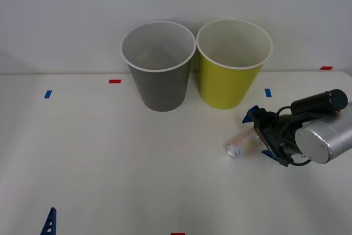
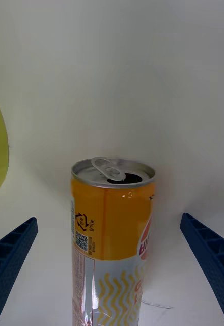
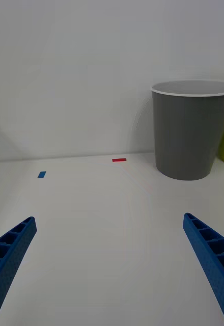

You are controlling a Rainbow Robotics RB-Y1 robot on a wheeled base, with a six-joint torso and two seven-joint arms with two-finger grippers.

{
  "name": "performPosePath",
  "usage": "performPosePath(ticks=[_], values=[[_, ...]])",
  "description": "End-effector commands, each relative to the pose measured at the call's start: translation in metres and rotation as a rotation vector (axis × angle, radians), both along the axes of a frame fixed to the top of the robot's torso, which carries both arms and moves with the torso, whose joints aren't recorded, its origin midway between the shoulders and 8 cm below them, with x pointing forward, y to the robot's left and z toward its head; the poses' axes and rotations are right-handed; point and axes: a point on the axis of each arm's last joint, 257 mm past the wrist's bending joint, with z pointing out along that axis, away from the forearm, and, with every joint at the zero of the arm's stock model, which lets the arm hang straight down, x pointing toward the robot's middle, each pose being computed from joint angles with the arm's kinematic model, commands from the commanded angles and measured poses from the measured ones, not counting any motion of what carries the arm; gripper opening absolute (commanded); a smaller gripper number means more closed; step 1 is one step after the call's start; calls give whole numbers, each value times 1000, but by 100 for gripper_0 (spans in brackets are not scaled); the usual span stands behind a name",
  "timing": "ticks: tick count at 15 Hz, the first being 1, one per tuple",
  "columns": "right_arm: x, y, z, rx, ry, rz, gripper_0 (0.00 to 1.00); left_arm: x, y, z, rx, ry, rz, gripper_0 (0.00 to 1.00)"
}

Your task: Put cans in the gray bin and PET bottles in the light green bin.

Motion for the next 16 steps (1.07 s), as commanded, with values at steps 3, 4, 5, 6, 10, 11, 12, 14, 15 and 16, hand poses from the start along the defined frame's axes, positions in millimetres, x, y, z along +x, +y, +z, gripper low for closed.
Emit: performPosePath(ticks=[3, 4, 5, 6, 10, 11, 12, 14, 15, 16], values=[[0, -2, 0, -6, 0, -4, 100, 0, 0, 0, 0, 0, 0, 100], [0, -3, 0, -7, 2, -4, 100, 0, 0, 0, 0, 0, 0, 100], [0, -2, -1, -7, 3, -2, 100, 0, 0, 0, 0, 0, 0, 100], [-1, -2, -2, -9, 4, -1, 100, 0, 0, 0, 0, 0, 0, 100], [-2, -1, -4, -26, 3, 4, 100, 0, 0, 0, 0, 0, 0, 100], [-1, -1, -4, -26, 2, 5, 100, 0, 0, 0, 0, 0, 0, 100], [0, -1, -3, -25, -1, 5, 100, 0, 0, 0, 0, 0, 0, 100], [0, 0, -3, -28, -2, 11, 100, 0, 0, 0, 0, 0, 0, 100], [0, 2, -2, -27, -3, 12, 100, 0, 0, 0, 0, 0, 0, 100], [0, 3, -2, -30, -3, 16, 100, 0, 0, 0, 0, 0, 0, 100]])
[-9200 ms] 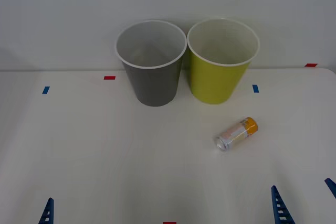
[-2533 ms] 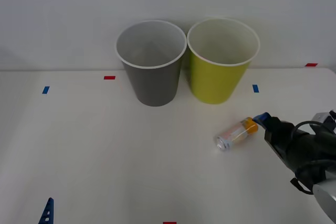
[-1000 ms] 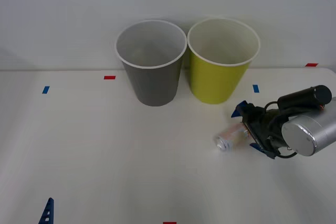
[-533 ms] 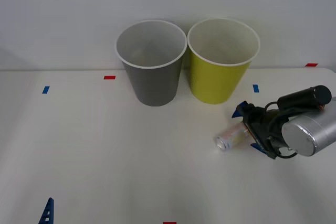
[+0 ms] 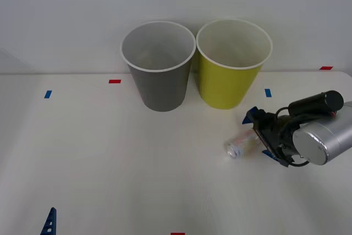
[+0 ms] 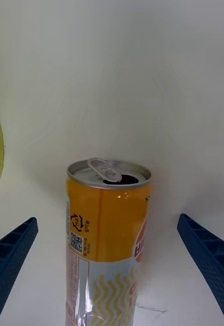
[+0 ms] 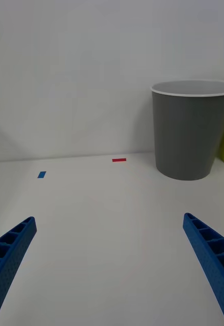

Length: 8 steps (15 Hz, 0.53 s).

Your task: Put cans in the gray bin and PET bottles in the light green bin.

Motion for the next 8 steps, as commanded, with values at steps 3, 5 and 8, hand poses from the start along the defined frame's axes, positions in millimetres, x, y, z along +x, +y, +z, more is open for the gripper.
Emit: performPosePath(ticks=[3, 5, 8], values=[[1, 5, 0, -10, -4, 14, 87, 0, 0, 0, 0, 0, 0, 100], [1, 5, 0, -13, -5, 14, 34, 0, 0, 0, 0, 0, 0, 100], [2, 3, 0, -21, -9, 13, 0, 0, 0, 0, 0, 0, 0, 100]])
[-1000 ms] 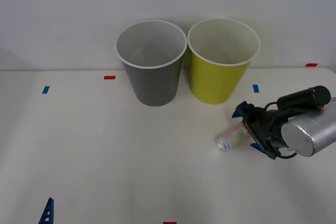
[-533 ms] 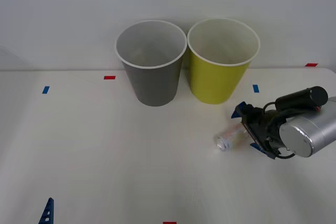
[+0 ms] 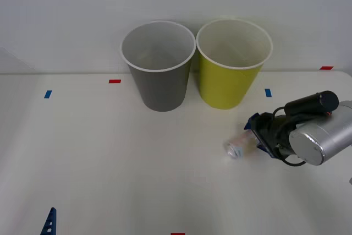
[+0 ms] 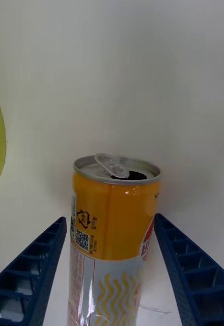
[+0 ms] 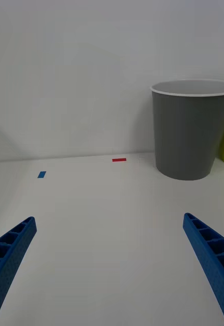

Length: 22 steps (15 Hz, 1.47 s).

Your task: Put cans in the gray bin and PET bottles in the light green bin.

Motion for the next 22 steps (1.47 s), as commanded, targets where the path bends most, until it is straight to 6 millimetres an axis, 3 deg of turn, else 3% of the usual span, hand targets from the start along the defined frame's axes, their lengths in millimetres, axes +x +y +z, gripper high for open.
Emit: performPosePath(ticks=[1, 9, 11, 16, 22], values=[[0, -1, 0, -4, -2, -2, 0, 0, 0, 0, 0, 0, 0, 100], [-5, -6, 5, -48, -32, 51, 0, 0, 0, 0, 0, 0, 0, 100], [-18, -12, 19, -74, -105, 123, 0, 0, 0, 0, 0, 0, 0, 100], [-43, -6, 51, -209, -304, 293, 0, 0, 0, 0, 0, 0, 0, 100], [-47, 9, 85, -450, -524, 514, 0, 0, 0, 0, 0, 0, 0, 100]])
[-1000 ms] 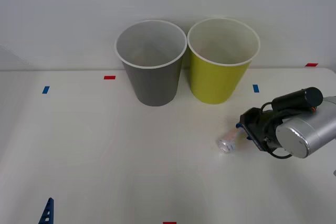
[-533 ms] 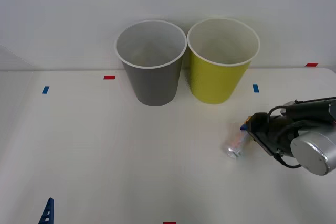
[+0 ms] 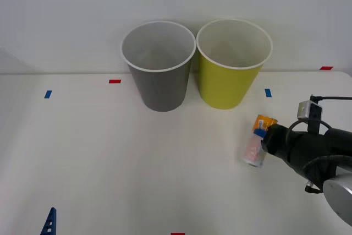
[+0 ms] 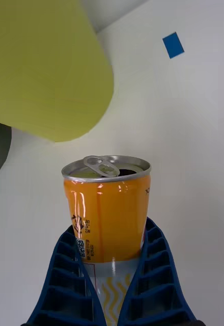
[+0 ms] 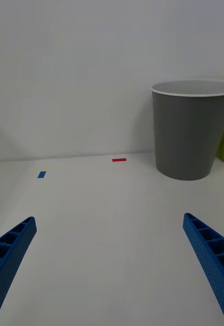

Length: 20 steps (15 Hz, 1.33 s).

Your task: Put cans in the gray bin and PET bottles in the light green bin.

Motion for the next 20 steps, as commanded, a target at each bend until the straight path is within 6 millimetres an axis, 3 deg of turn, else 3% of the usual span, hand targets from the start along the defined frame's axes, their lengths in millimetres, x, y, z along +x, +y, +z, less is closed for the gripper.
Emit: performPosePath(ticks=[1, 7, 10, 15, 17, 20], values=[[-4, 8, 20, -145, -131, 117, 0, 0, 0, 0, 0, 0, 0, 100], [-18, 19, 40, -339, -241, 279, 0, 0, 0, 0, 0, 0, 0, 100], [-20, 46, 51, -338, -330, 355, 0, 0, 0, 0, 0, 0, 0, 100], [-26, 117, 94, -292, -553, 498, 0, 0, 0, 0, 0, 0, 0, 100], [-22, 127, 113, -294, -619, 504, 0, 0, 0, 0, 0, 0, 0, 100], [-11, 144, 158, -245, -778, 493, 0, 0, 0, 0, 0, 0, 0, 100]])
